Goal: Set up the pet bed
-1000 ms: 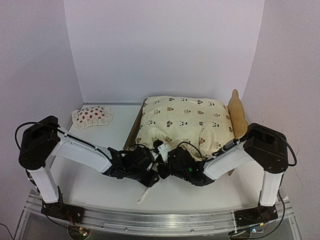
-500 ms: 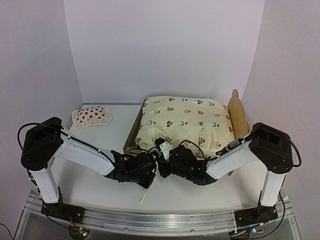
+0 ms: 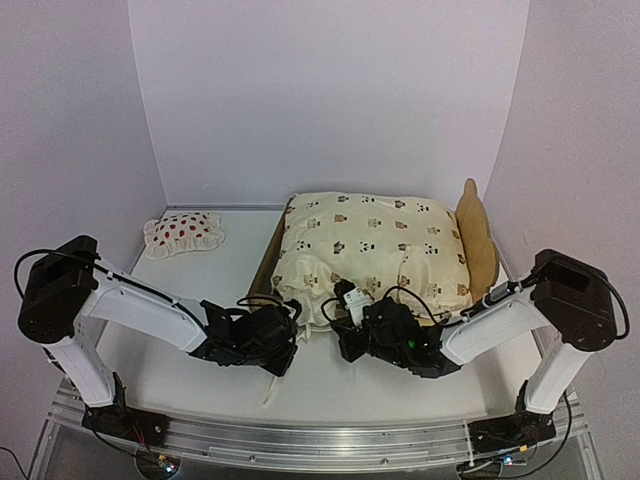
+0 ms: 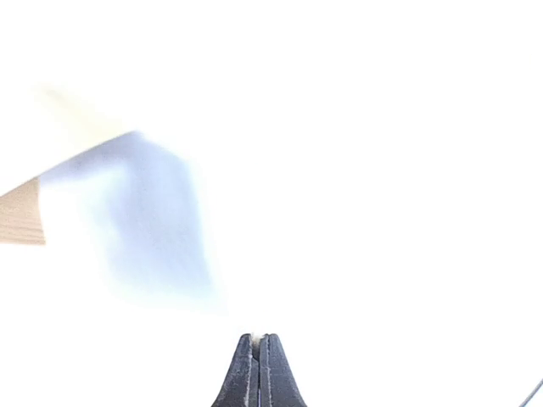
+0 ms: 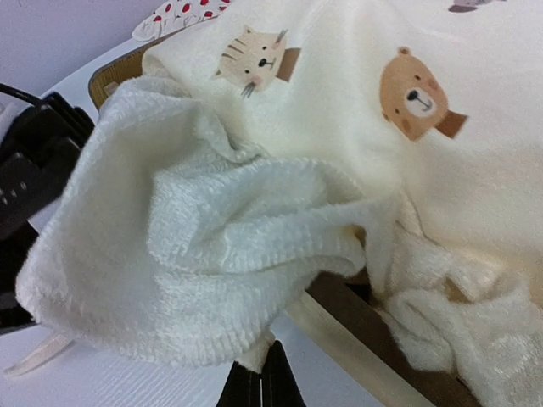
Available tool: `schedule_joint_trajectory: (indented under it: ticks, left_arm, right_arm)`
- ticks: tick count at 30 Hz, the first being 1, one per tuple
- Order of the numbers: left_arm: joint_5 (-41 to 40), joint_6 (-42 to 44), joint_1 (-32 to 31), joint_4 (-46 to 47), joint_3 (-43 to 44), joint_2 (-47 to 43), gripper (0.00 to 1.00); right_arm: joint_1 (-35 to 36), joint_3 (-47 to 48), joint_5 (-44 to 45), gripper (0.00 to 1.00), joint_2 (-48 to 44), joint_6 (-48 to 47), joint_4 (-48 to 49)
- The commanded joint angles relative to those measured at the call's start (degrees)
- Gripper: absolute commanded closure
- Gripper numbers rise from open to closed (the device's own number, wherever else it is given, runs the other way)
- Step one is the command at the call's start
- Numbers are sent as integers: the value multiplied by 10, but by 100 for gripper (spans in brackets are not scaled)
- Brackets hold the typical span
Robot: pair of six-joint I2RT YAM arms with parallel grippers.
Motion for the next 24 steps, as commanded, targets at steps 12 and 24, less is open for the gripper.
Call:
schedule_joint_trajectory:
  ticks: [12,24]
  left_arm:
    - [-37,9,91,-25,-37,-112,100]
    - [-32,38,160,-46,-28,-128,100]
  right_arm:
    - [0,-59,48,100,-96,17,-26]
    - [0,-111,128,100,-218,25,-108]
